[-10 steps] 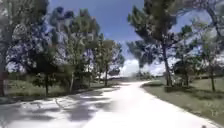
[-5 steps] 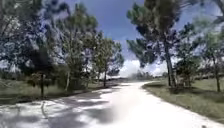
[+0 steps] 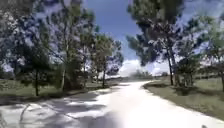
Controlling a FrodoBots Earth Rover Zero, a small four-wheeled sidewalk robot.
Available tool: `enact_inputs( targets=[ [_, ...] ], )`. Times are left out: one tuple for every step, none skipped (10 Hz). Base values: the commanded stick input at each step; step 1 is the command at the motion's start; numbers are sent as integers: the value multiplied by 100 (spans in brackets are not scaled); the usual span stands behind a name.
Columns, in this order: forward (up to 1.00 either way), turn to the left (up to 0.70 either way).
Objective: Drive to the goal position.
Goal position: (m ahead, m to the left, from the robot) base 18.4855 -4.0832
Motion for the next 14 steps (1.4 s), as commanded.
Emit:
enact_inputs(
  targets=[
    [85, 4],
    [85, 4],
    [85, 4],
    [85, 4],
    [85, 4],
    [85, 4],
    [85, 4],
    [85, 4],
    [85, 4],
    [85, 4],
    [85, 4],
    [85, 4],
    [85, 4],
    [85, 4]
  ],
)
